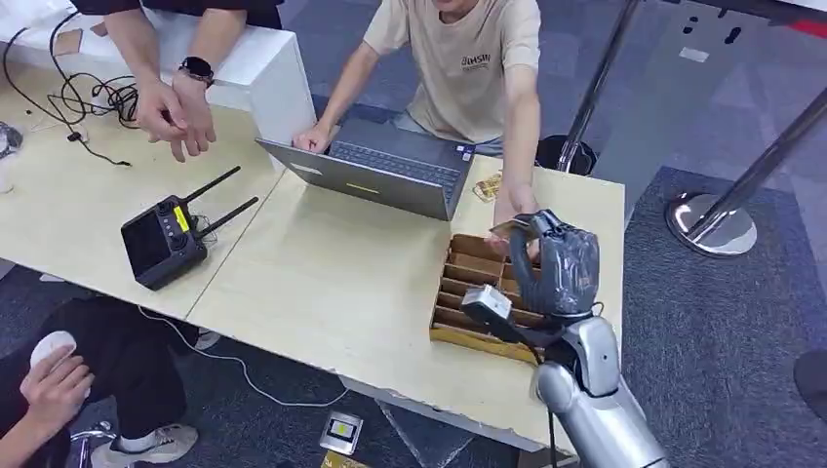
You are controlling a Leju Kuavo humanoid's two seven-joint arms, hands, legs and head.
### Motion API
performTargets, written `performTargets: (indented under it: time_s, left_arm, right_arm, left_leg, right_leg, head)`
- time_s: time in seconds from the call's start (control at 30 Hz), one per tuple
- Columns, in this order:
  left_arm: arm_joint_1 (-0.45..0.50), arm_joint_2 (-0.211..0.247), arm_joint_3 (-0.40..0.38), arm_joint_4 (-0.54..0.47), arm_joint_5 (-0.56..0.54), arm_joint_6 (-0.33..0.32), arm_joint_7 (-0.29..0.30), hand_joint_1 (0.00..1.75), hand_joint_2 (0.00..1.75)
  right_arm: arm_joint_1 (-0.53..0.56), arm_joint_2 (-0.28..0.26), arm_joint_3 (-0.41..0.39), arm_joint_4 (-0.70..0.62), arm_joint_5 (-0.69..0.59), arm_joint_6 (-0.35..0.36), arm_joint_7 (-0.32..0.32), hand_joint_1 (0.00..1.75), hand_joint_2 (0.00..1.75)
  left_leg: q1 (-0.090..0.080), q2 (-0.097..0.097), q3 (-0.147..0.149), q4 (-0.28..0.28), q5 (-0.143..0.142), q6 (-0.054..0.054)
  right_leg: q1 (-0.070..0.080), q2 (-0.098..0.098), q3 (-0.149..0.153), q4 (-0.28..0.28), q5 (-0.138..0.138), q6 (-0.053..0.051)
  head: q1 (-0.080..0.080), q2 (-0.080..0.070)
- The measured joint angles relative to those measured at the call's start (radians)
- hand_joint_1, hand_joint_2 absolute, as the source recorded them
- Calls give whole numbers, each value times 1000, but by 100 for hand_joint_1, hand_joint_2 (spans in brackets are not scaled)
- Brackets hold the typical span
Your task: Pass the card to the sensor for recognition and then transmit it.
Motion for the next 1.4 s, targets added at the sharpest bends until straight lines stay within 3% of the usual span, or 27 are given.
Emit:
performTargets:
  time_s: [0.2,0.77,0.8,0.83,0.87,0.9,0.93,1.07,1.1,1.27,1.4]
  left_arm:
    - [0,0,-1,0,-6,0,0,0,0]
    - [0,-1,-15,0,-19,-6,-3,0,0]
    - [0,-1,-16,0,-19,-6,-3,0,0]
    - [0,-1,-17,0,-19,-7,0,0,0]
    - [0,-1,-18,0,-19,-9,1,0,0]
    - [0,-1,-18,0,-21,-9,1,0,0]
    - [0,-1,-19,0,-21,-10,1,0,0]
    - [0,-1,-19,0,-28,-10,1,0,0]
    - [0,-1,-19,0,-33,-10,1,0,0]
    - [0,-1,-19,0,-43,-12,1,0,0]
    - [0,-1,-19,0,-50,-13,3,0,0]
  right_arm:
    - [-38,28,0,0,3,0,2,175,175]
    - [-90,50,-58,87,162,1,-40,175,175]
    - [-90,50,-66,95,169,1,-41,129,175]
    - [-91,50,-72,103,171,1,-42,44,175]
    - [-92,50,-76,111,176,1,-42,26,175]
    - [-93,51,-83,121,177,1,-42,26,175]
    - [-93,52,-90,129,179,1,-42,0,175]
    - [-95,52,-103,148,175,1,-42,0,175]
    - [-96,53,-107,156,169,1,-43,0,0]
    - [-95,53,-122,176,135,1,-51,0,0]
    - [-86,53,-145,164,32,0,-73,0,0]
  left_leg:
    - [0,0,0,0,0,0]
    - [0,0,0,0,0,0]
    - [0,0,0,0,0,0]
    - [0,0,0,0,0,0]
    - [0,0,0,0,0,0]
    - [0,0,0,0,0,0]
    - [0,0,0,0,0,0]
    - [0,0,0,0,0,0]
    - [0,0,0,0,0,0]
    - [0,0,0,0,0,0]
    - [0,0,0,0,0,0]
  right_leg:
    - [0,0,0,0,0,0]
    - [0,0,0,0,0,0]
    - [0,0,0,0,0,0]
    - [0,0,0,0,0,0]
    - [0,0,0,0,0,0]
    - [0,0,-1,0,0,0]
    - [0,0,0,0,0,0]
    - [0,0,0,0,0,0]
    - [0,0,0,0,0,0]
    - [0,0,0,0,0,0]
    - [0,0,-1,0,0,0]
  head:
    - [0,0]
    - [0,0]
    - [0,0]
    - [0,0]
    - [0,0]
    - [0,0]
    - [0,0]
    - [0,0]
    - [0,0]
    - [0,0]
    - [0,0]
